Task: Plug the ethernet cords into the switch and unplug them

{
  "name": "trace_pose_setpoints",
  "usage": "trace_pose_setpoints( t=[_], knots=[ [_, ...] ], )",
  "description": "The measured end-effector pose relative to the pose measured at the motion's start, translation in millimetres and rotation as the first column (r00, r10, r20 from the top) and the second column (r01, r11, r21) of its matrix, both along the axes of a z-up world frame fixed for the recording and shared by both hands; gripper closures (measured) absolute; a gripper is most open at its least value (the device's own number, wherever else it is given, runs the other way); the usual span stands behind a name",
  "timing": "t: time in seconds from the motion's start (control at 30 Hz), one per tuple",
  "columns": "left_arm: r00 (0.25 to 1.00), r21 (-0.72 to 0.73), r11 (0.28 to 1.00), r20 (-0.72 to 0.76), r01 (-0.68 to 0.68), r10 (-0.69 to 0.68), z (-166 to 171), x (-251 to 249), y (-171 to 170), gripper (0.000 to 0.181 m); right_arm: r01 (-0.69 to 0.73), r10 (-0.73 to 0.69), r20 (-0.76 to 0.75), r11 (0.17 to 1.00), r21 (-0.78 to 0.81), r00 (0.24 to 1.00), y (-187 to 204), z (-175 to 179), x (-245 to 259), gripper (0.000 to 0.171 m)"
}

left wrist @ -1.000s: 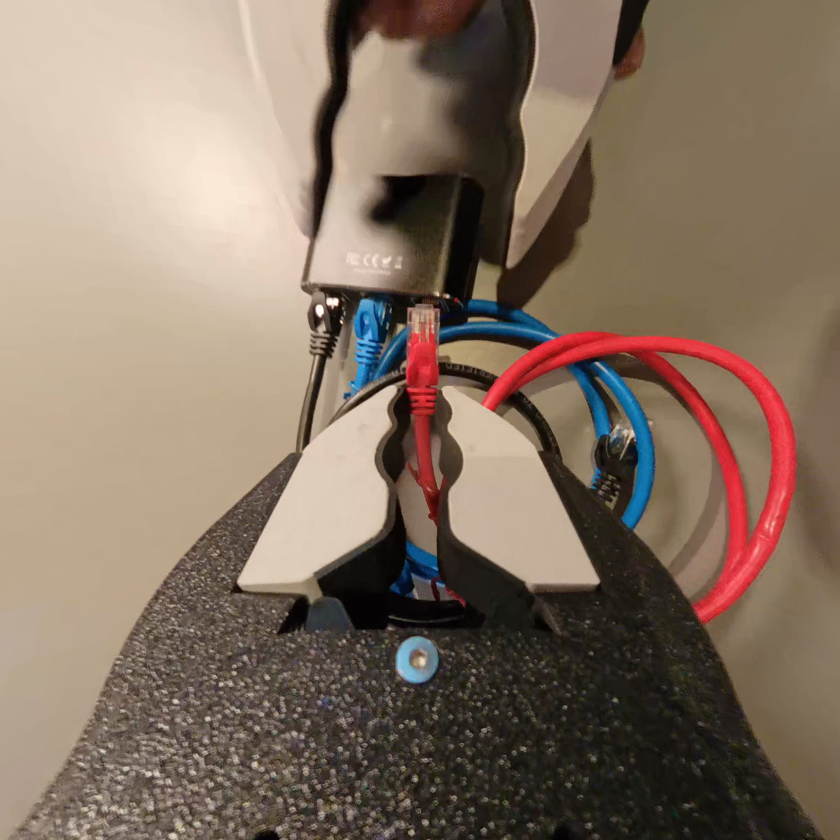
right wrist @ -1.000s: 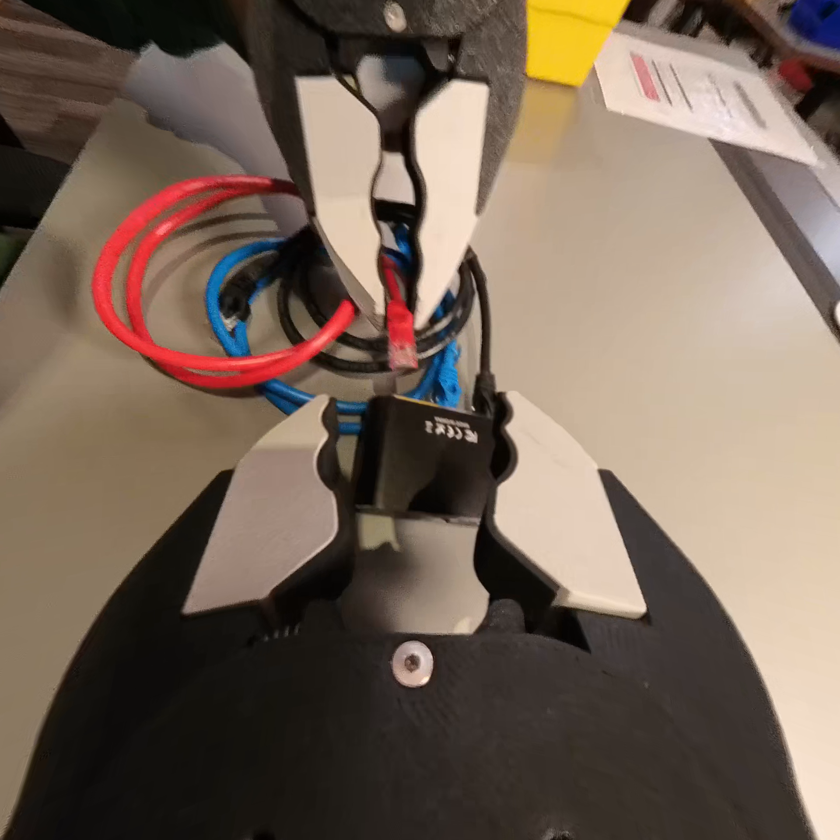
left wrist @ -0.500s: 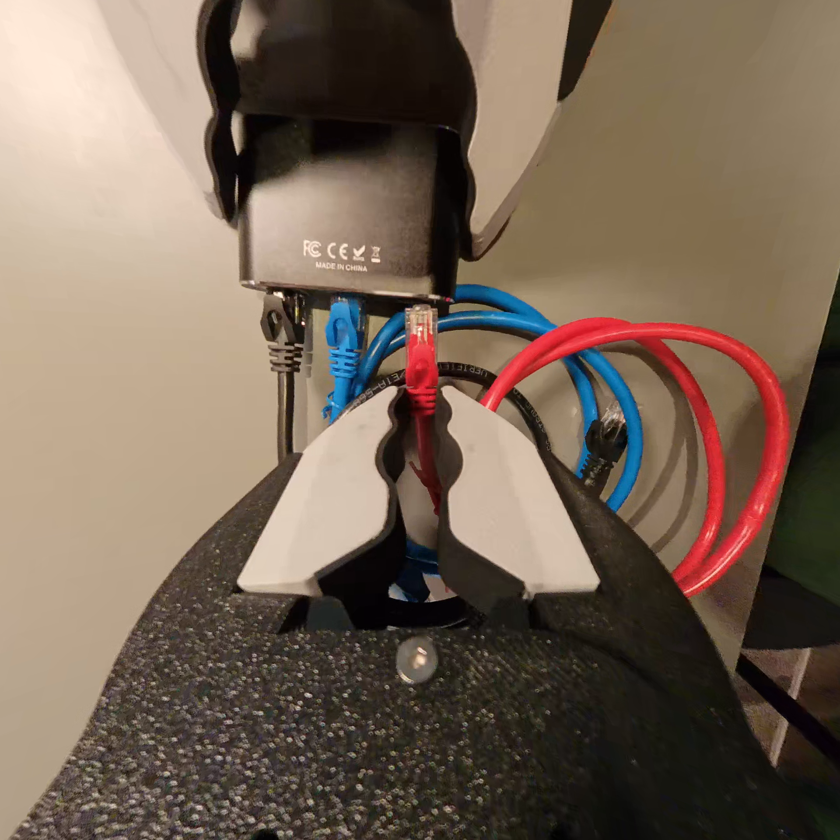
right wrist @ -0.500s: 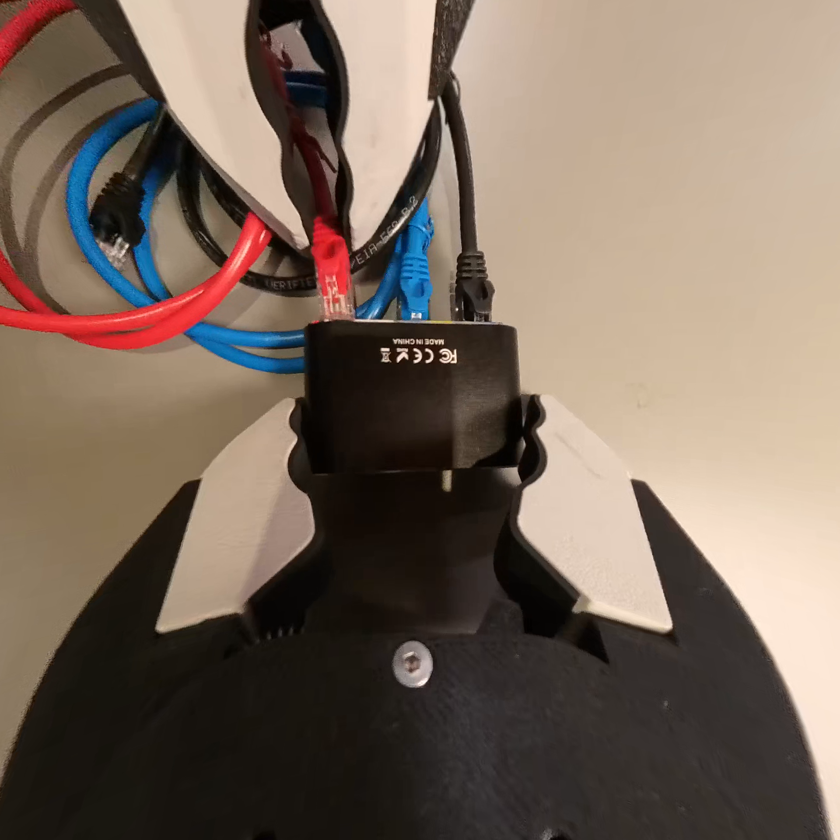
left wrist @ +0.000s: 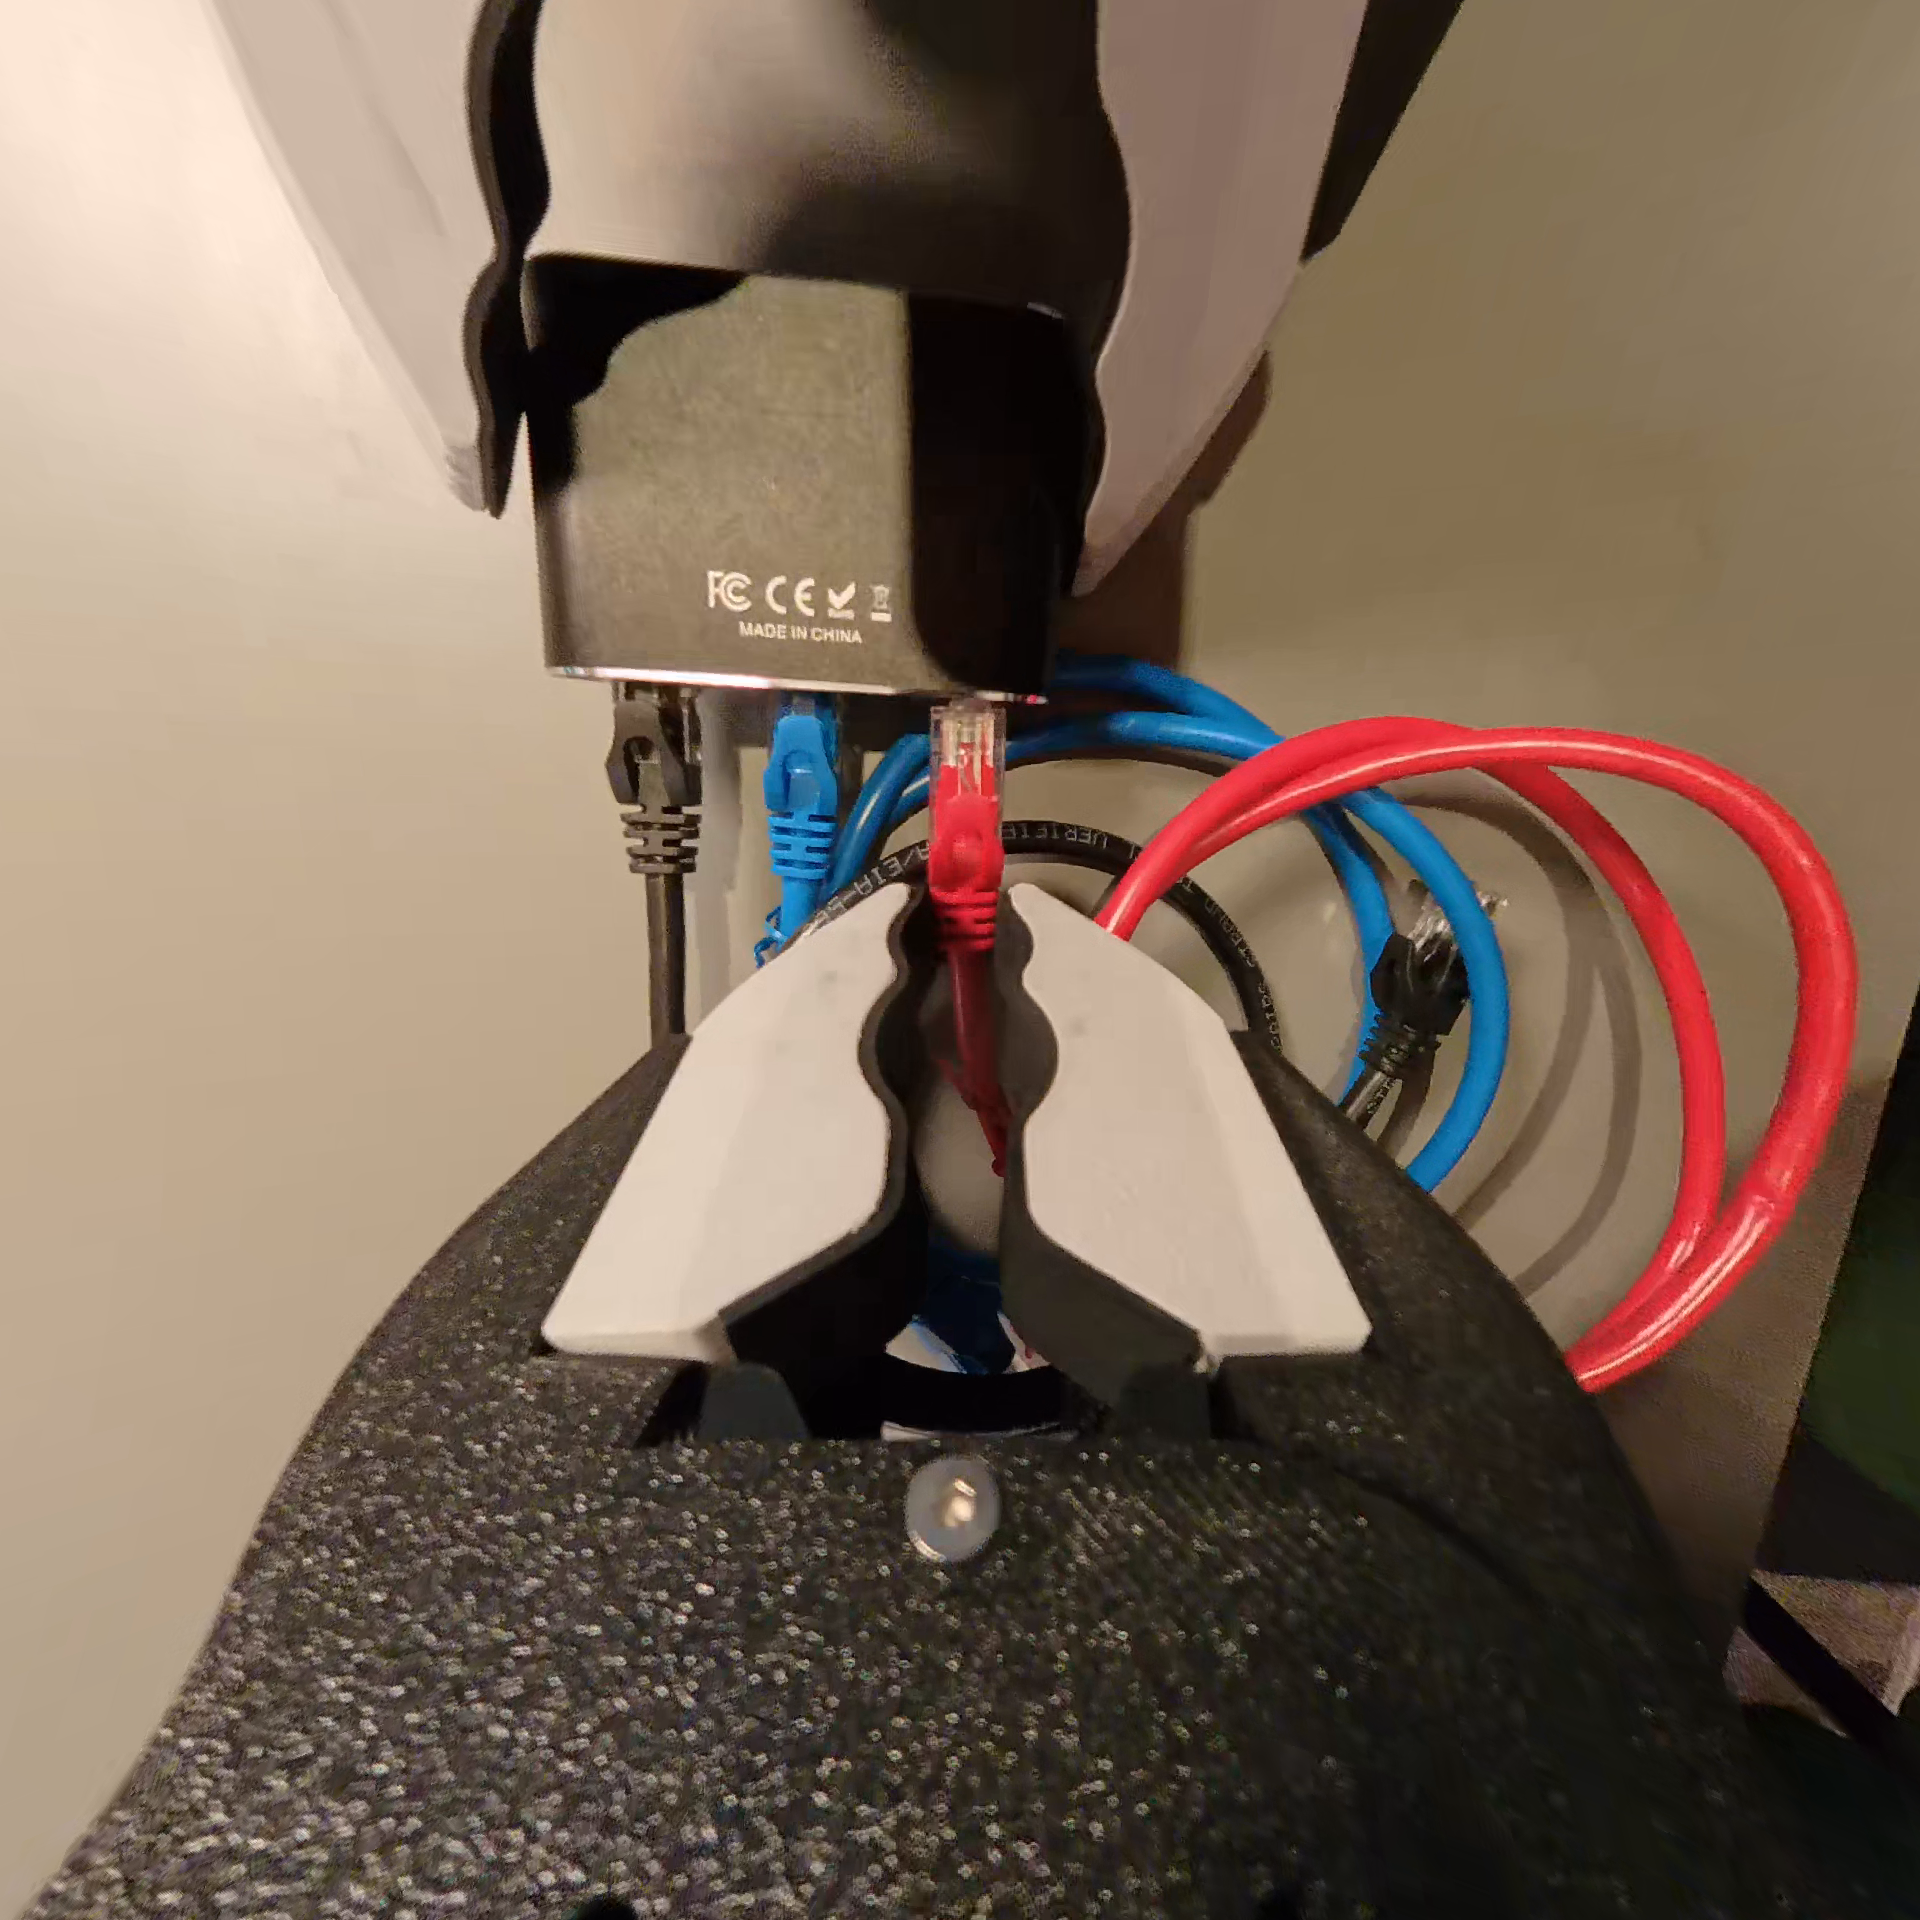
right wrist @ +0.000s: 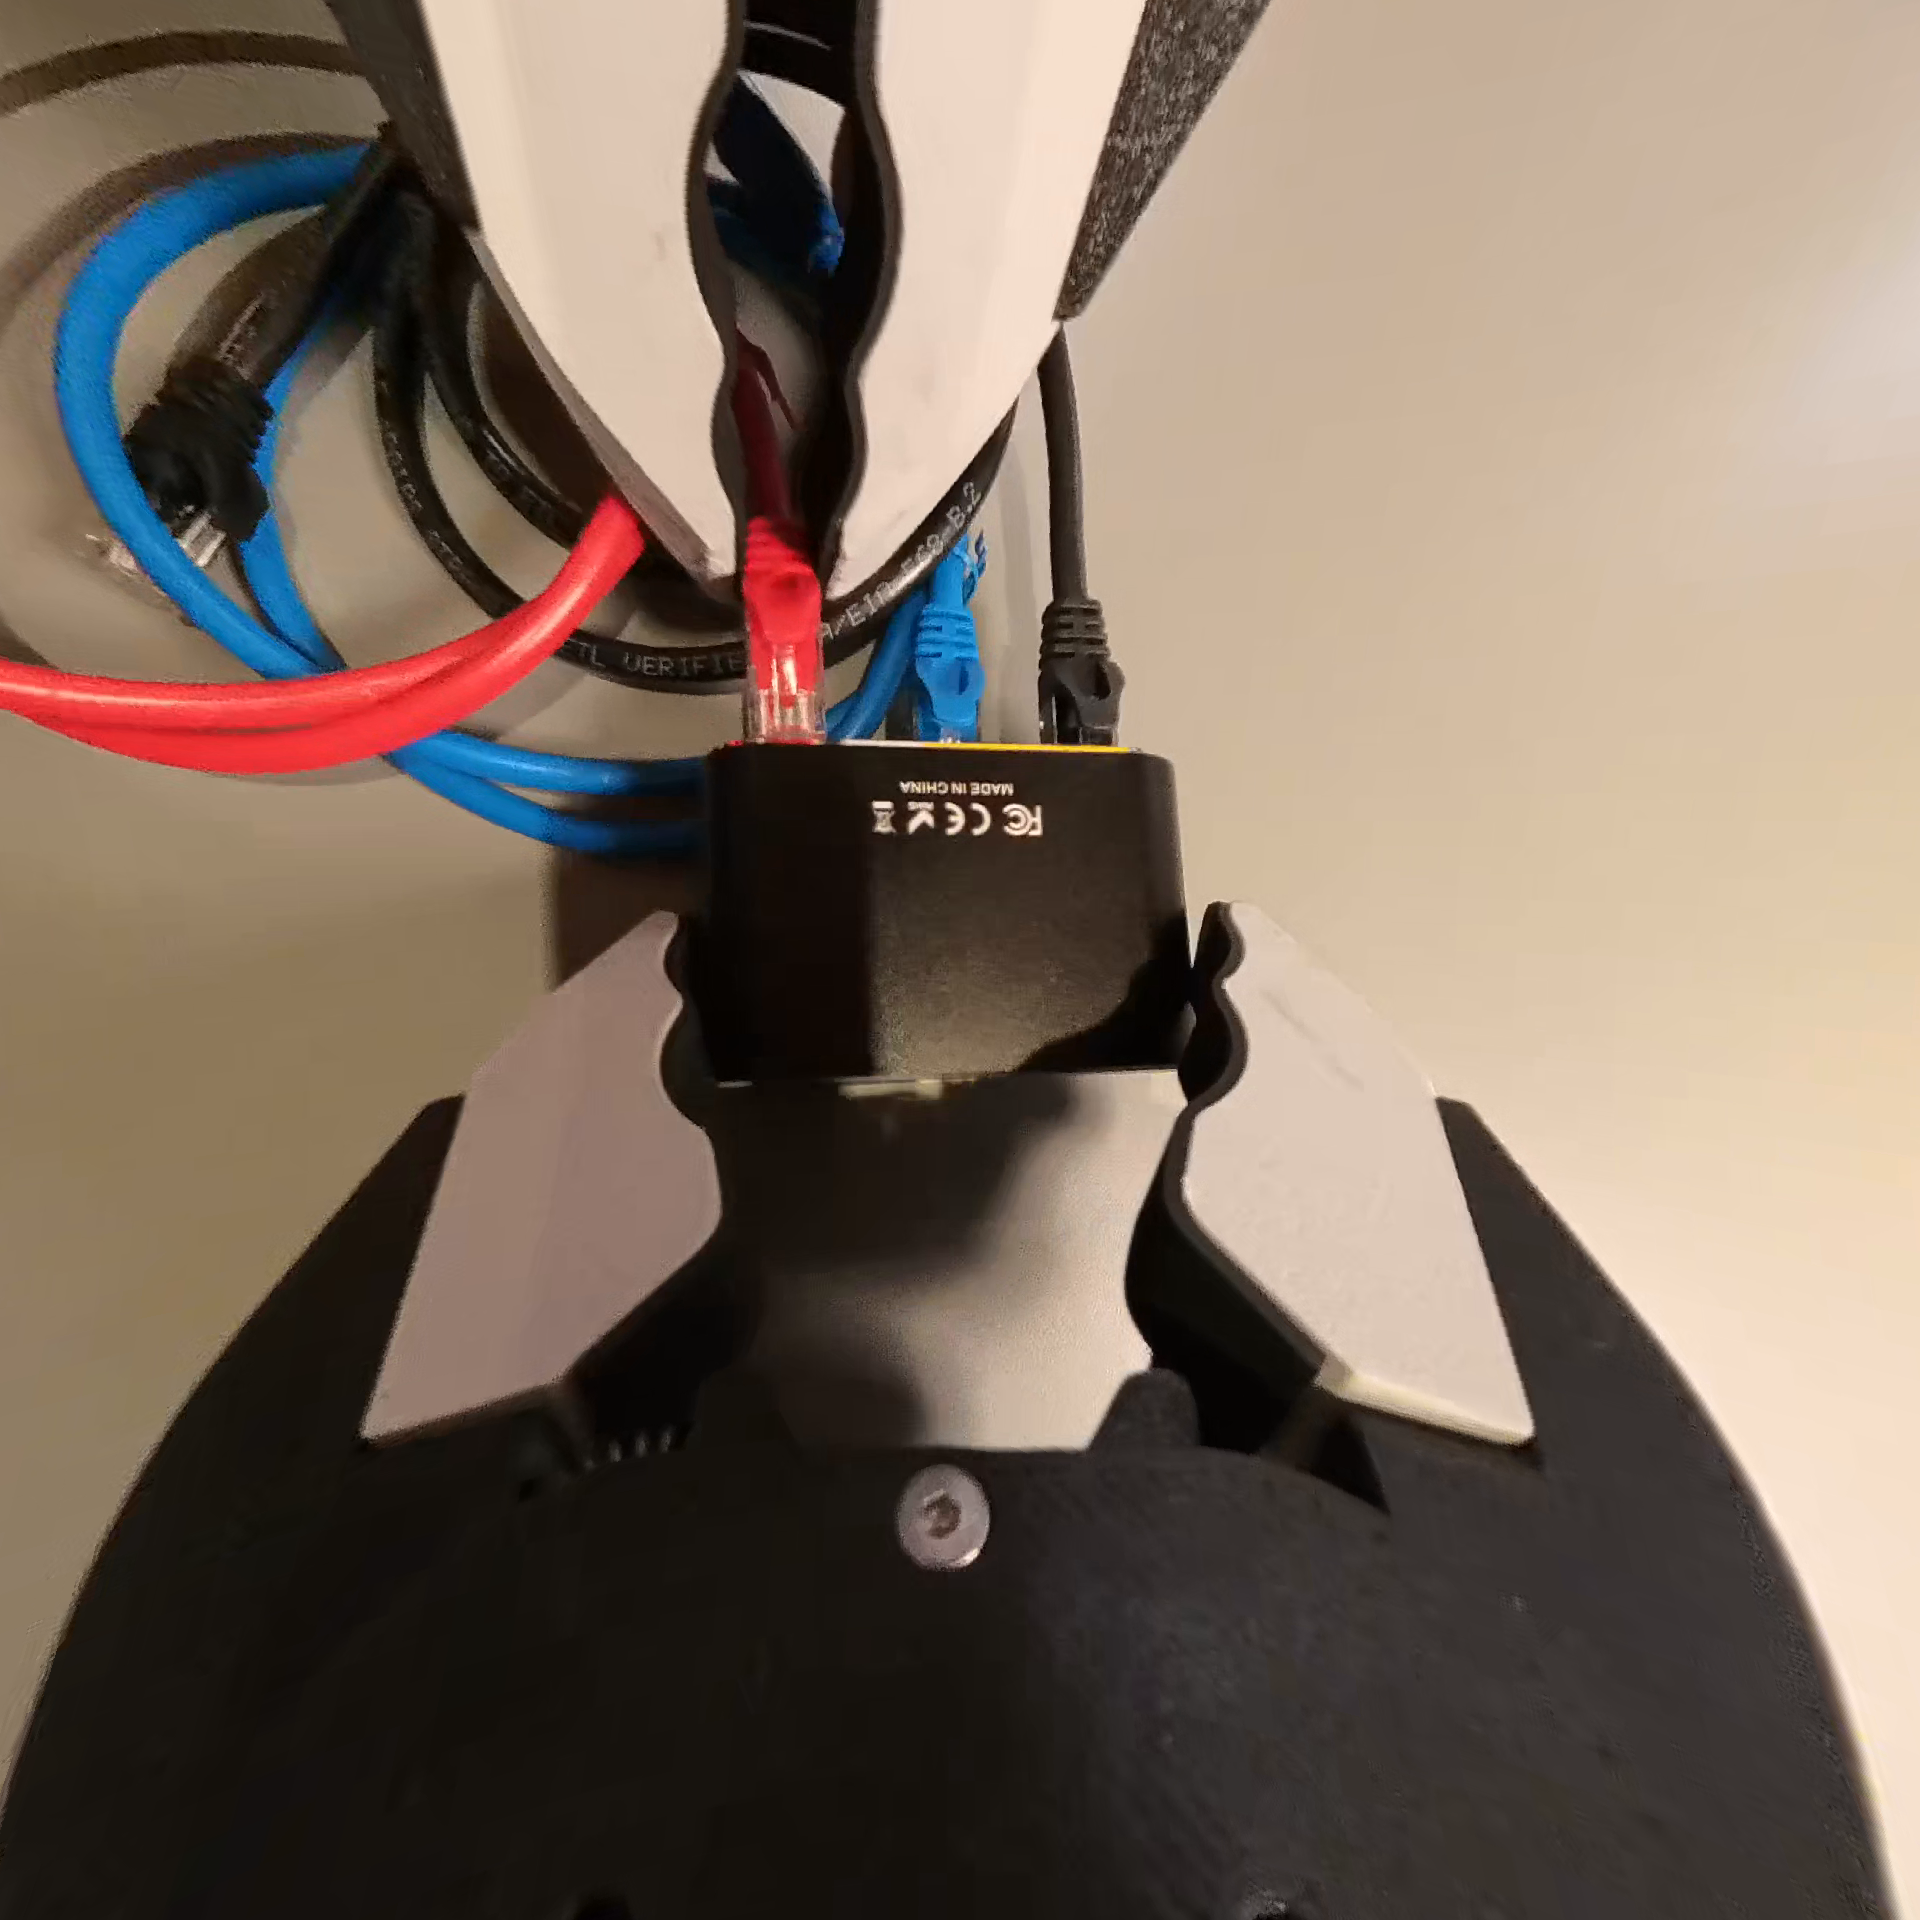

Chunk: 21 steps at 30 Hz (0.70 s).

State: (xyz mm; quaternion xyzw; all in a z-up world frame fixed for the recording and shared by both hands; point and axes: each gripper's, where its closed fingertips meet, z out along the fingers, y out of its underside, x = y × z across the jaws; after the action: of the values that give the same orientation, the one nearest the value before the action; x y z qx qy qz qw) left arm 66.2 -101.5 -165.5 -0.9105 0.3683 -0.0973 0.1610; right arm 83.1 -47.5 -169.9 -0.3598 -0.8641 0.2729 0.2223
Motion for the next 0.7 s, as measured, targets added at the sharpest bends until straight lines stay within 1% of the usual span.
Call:
trace_pose_setpoints(
  t=[0.07, 0.2, 0.47, 0.7],
  knots=[
    [1.000, 0.023, 1.000, -0.022, -0.021, 0.022, 2.3, -3.9, 1.3, 0.169, 0.006, -0.006, -0.003, 1.000, -0.002, 1.000, -1.9, 2.6, -1.0, 0.082],
    [0.999, 0.039, 0.999, -0.014, -0.032, 0.033, 1.9, -4.6, 1.3, 0.169, 0.007, -0.007, -0.013, 0.999, -0.045, 1.000, -4.4, 3.1, -0.8, 0.081],
    [0.998, 0.038, 0.999, -0.063, -0.004, 0.006, -1.9, -3.8, 0.5, 0.169, -0.002, 0.000, -0.029, 0.998, -0.066, 1.000, -4.6, 0.4, -0.7, 0.082],
    [0.995, 0.039, 0.999, -0.099, 0.009, -0.005, -3.0, -3.7, -0.1, 0.169, -0.008, 0.005, -0.056, 0.998, -0.054, 0.998, -5.2, 3.8, -1.4, 0.082]
  ],
)
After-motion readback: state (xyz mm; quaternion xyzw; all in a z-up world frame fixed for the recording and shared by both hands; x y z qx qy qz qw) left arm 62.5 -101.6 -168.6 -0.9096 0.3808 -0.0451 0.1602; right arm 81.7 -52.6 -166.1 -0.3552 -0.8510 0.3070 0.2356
